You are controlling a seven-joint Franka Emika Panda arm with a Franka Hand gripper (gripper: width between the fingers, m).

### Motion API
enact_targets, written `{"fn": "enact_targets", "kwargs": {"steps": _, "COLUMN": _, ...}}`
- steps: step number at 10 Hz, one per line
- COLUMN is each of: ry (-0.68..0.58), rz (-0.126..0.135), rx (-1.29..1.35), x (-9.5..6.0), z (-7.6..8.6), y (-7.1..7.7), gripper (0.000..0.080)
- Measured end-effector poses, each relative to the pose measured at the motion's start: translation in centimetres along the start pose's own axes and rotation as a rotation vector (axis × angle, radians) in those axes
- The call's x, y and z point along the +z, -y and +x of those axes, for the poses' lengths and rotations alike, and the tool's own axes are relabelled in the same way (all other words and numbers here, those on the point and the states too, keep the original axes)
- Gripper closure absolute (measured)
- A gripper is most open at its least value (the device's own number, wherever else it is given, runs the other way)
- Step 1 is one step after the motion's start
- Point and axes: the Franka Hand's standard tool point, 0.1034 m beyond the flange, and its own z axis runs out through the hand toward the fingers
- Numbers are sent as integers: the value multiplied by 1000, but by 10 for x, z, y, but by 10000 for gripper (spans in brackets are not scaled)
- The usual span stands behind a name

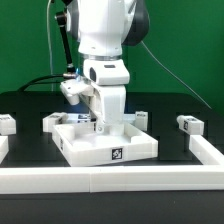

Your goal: Assemble square table

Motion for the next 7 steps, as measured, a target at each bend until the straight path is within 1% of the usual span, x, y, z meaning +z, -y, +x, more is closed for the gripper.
{"fn": "enact_targets", "kwargs": {"steps": 1, "ry": 1, "rz": -7, "rx": 1, "x": -1, "z": 0, "y": -1, "gripper": 736}}
{"fn": "enact_targets", "kwargs": {"steps": 7, "ry": 1, "rz": -17, "rx": 19, "x": -2, "z": 1, "y": -4, "gripper": 737}}
